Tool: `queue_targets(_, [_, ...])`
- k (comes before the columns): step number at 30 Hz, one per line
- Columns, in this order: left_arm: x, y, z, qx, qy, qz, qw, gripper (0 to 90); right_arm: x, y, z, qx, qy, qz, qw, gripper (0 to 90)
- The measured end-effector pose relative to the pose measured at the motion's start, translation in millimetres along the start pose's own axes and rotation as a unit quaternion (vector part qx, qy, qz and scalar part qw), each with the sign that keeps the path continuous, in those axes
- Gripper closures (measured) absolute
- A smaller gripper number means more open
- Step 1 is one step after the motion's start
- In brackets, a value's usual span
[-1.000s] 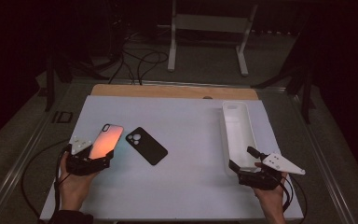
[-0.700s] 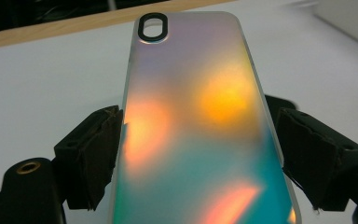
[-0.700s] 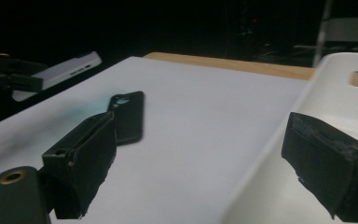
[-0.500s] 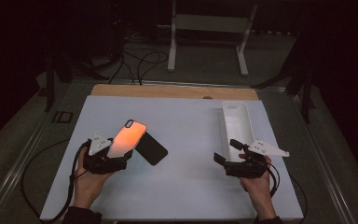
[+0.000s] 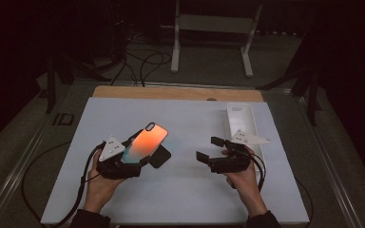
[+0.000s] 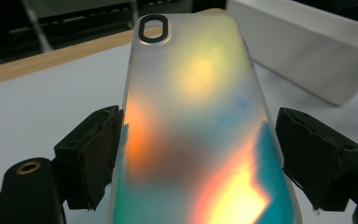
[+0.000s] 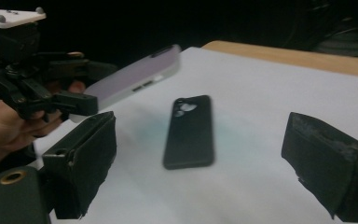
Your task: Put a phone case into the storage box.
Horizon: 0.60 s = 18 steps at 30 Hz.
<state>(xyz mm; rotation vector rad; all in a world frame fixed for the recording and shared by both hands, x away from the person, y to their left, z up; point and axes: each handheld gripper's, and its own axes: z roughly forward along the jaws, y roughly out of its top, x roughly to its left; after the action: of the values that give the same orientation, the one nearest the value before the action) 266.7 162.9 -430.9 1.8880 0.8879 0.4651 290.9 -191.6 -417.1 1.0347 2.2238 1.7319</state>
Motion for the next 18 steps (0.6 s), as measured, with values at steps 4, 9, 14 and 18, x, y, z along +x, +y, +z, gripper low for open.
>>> queue_targets(4, [-8.1,3.5,4.1,-0.006,-0.023,0.019,0.9995,16.8,5.0,4.3,12.6,0.015,0.020,0.005,0.9997,10.1])
queue_targets(9, [-18.3,6.6,12.5,-0.004,-0.043,0.035,0.9985,16.8,8.0,7.1,25.4,0.029,0.030,0.023,0.9989,12.0])
queue_targets(14, [-24.8,8.7,17.9,-0.009,-0.061,0.038,0.9974,16.8,5.9,8.1,36.3,0.040,0.044,0.065,0.9961,16.1])
queue_targets(18, [-29.9,9.8,19.6,-0.010,-0.072,0.044,0.9964,16.8,5.4,8.2,42.7,0.045,0.060,0.088,0.9933,20.8])
